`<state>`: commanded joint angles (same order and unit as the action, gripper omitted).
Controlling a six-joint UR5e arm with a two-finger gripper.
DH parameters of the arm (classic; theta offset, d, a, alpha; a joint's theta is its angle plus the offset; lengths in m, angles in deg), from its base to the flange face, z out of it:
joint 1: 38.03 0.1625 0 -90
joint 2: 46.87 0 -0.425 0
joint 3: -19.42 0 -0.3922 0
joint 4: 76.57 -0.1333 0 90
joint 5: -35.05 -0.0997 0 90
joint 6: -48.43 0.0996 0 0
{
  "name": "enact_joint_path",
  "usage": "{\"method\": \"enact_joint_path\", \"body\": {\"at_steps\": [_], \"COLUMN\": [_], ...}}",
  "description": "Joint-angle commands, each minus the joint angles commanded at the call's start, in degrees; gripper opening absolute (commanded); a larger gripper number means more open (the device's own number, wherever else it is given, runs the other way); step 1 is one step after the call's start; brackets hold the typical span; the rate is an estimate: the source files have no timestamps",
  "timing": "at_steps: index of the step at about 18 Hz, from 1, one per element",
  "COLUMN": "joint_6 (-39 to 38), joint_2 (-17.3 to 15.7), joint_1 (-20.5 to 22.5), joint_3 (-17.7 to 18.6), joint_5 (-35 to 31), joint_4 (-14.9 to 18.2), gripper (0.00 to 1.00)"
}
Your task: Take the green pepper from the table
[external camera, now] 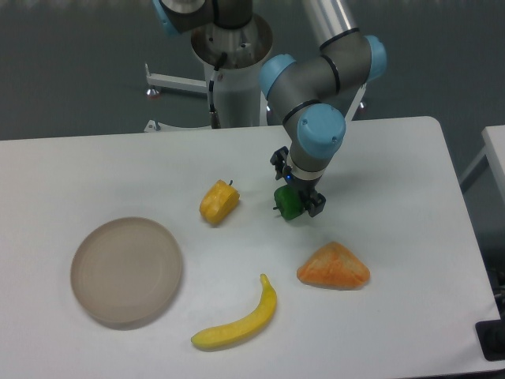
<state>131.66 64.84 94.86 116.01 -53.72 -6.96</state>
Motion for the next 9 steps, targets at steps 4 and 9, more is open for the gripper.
{"method": "enact_joint_path", "body": {"at_steps": [4, 9], "joint_6": [0.26, 0.35], "joint_2": [0.00, 0.09], "joint_1": [0.09, 0.18], "joint_3": [-0.35, -2.72], "joint_5": [0.00, 0.44], "joint_4": [-0.26, -0.09], "gripper": [0.59, 0.54]}}
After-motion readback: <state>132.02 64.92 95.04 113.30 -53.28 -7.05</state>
